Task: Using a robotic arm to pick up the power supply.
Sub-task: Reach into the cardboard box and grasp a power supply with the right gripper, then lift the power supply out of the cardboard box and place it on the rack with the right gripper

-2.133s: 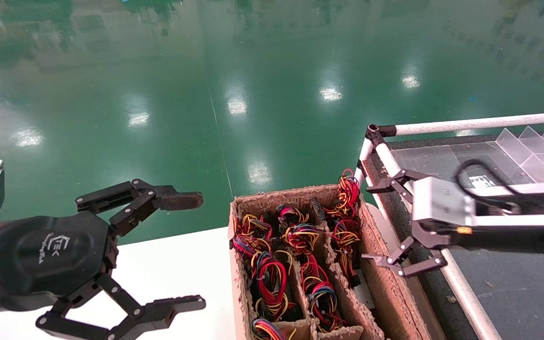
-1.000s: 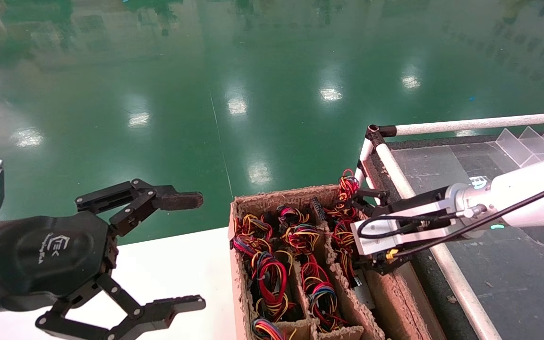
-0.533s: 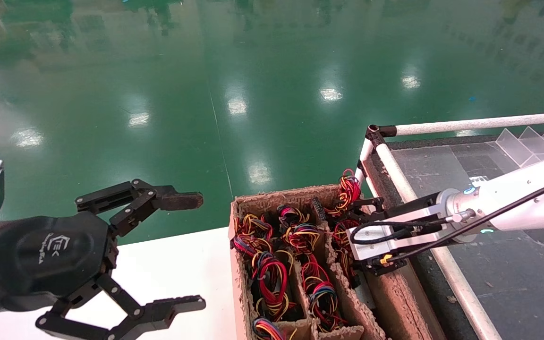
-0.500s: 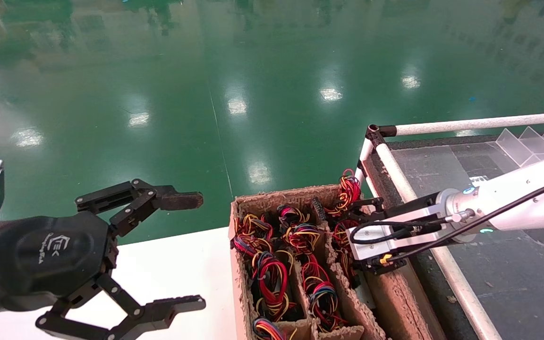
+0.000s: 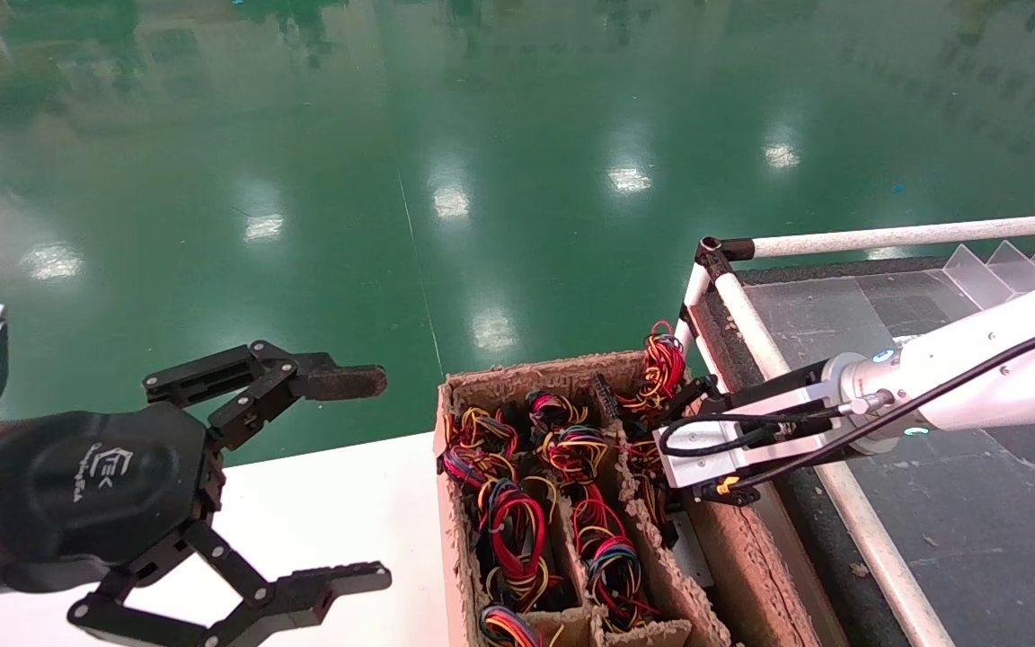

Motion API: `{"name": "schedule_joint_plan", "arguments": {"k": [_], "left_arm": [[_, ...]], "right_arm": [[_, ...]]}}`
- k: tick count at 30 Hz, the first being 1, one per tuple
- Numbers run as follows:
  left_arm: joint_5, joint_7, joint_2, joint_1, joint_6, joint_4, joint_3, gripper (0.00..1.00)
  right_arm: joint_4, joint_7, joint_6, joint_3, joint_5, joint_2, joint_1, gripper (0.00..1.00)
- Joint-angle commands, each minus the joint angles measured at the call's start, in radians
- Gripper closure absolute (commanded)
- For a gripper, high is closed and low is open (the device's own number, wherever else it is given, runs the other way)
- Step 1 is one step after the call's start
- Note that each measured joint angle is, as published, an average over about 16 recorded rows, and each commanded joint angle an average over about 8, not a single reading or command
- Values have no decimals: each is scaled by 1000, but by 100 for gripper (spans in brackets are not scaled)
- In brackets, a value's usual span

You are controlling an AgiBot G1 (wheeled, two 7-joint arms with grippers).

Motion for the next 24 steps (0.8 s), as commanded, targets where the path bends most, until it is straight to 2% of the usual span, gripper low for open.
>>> {"name": "schedule_joint_plan", "arguments": {"k": [1, 24], "left_arm": [[0, 0, 0, 0, 0, 0, 0, 0], [-1, 1, 0, 0, 0, 0, 1, 0]], "right_arm": [[-7, -3, 1, 0, -1, -3, 2, 100], [-27, -32, 30, 26, 31, 9, 0, 100]]}}
